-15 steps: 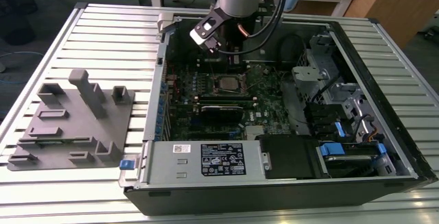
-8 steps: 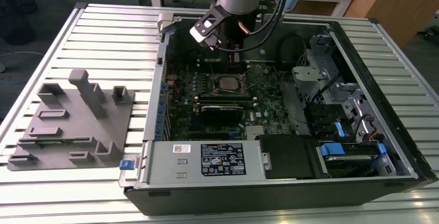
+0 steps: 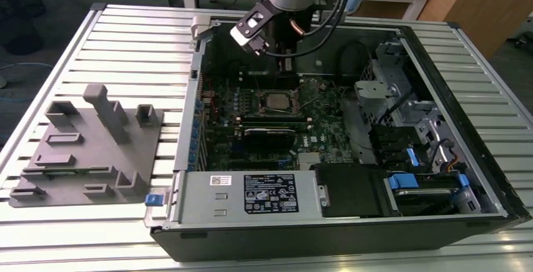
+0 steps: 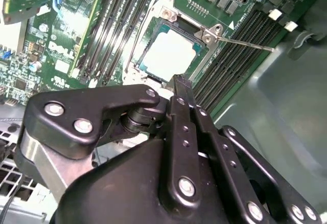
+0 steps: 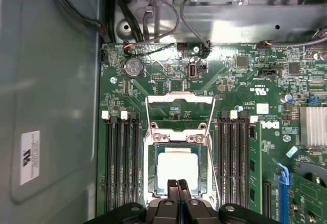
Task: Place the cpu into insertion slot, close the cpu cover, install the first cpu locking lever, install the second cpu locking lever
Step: 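Close the cpu cover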
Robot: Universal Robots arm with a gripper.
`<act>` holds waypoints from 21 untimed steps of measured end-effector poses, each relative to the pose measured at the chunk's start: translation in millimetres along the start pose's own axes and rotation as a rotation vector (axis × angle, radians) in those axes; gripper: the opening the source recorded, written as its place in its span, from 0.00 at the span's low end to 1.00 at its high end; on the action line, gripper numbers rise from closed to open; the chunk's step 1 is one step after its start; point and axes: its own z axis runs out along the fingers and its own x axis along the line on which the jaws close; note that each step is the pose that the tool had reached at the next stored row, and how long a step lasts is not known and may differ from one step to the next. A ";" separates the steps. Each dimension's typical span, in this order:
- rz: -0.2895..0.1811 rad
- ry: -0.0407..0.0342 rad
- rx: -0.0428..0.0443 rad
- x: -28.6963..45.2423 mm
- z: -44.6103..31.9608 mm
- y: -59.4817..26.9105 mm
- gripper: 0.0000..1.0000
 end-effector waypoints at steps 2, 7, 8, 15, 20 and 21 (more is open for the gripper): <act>0.000 0.0001 0.0000 0.1 -4.2 0.2 0.10; 0.000 0.0003 -0.0001 0.3 -10.4 0.6 0.10; 0.000 0.0005 -0.0003 0.3 -10.4 0.6 0.10; 0.000 0.0000 0.0001 0.3 -10.9 1.4 0.10; 0.000 0.0000 0.0001 0.3 -10.7 6.0 0.10; 0.000 0.0001 -0.0001 0.3 -10.6 6.7 0.10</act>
